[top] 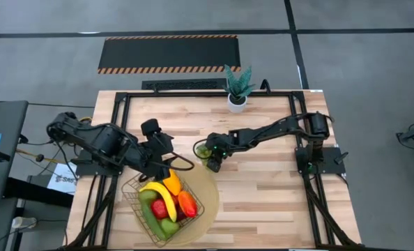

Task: Build produce basket
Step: Put green grapes into the mesh basket, then return to Home position

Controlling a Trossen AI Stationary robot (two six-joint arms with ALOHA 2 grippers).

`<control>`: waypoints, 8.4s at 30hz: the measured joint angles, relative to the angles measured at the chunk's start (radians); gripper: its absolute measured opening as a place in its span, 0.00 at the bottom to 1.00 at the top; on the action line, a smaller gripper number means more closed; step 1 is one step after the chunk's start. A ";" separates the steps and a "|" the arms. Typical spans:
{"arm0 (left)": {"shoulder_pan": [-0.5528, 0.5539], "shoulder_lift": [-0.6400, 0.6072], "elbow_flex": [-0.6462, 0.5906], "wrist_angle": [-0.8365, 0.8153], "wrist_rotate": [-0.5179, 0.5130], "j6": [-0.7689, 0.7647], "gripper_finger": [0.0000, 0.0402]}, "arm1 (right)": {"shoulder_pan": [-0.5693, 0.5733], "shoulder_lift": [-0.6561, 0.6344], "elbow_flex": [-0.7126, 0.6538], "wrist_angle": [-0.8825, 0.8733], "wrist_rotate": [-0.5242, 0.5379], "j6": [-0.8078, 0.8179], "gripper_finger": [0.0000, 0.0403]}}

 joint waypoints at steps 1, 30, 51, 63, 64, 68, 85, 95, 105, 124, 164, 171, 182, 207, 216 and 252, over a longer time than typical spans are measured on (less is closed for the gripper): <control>0.000 0.002 0.000 0.000 -0.004 -0.003 0.70 | -0.002 -0.001 0.000 -0.004 -0.001 0.000 0.46; 0.025 -0.022 0.000 0.113 -0.322 -0.303 0.70 | -0.008 -0.526 -0.004 0.015 0.015 -0.039 0.01; 0.119 -0.079 0.000 0.672 -0.265 -0.343 0.70 | 0.050 -0.825 -0.002 0.407 0.031 -0.143 0.01; 0.260 -0.019 0.000 1.014 0.065 -0.088 0.70 | 0.092 -0.825 -0.002 0.496 0.030 -0.185 0.01; 0.264 -0.007 0.000 1.049 0.100 -0.076 0.70 | 0.091 -0.825 -0.002 0.495 0.030 -0.185 0.01; 0.282 0.025 0.000 1.164 0.208 -0.032 0.70 | 0.092 -0.824 -0.002 0.496 0.030 -0.186 0.01; 0.316 0.083 0.000 1.251 0.349 -0.016 0.66 | 0.093 -0.809 -0.002 0.464 0.026 -0.185 0.02; 0.328 0.098 0.000 1.251 0.369 -0.020 0.44 | 0.092 -0.809 -0.002 0.445 0.026 -0.185 0.02; 0.348 0.102 0.000 1.254 0.440 -0.024 0.27 | 0.086 -0.809 -0.002 0.431 0.026 -0.185 0.02; 0.356 0.098 0.000 1.248 0.470 -0.003 0.12 | 0.076 -0.809 -0.002 0.366 0.030 -0.202 0.21; -0.069 -0.064 -0.297 0.041 0.321 -0.578 0.12 | 0.077 -0.911 -0.003 -0.129 0.031 -0.184 0.36; -0.149 -0.064 -0.404 0.048 0.371 -0.608 0.12 | 0.077 -0.912 -0.003 -0.143 0.030 -0.184 0.35; -0.158 -0.064 -0.474 0.073 0.566 -0.550 0.43 | 0.077 -0.911 -0.003 -0.175 0.030 -0.183 0.44; -0.155 -0.542 -0.175 0.120 -0.190 -0.099 0.63 | -0.106 -1.100 0.103 -0.186 0.029 -0.504 0.46; -0.155 -0.835 -0.476 0.226 -0.220 -0.101 0.63 | -0.294 -1.176 -0.221 0.050 -0.197 -0.260 0.45; -0.154 -1.453 -1.571 1.158 0.158 0.158 0.63 | -0.359 -1.313 -1.172 1.079 -0.210 -0.062 0.44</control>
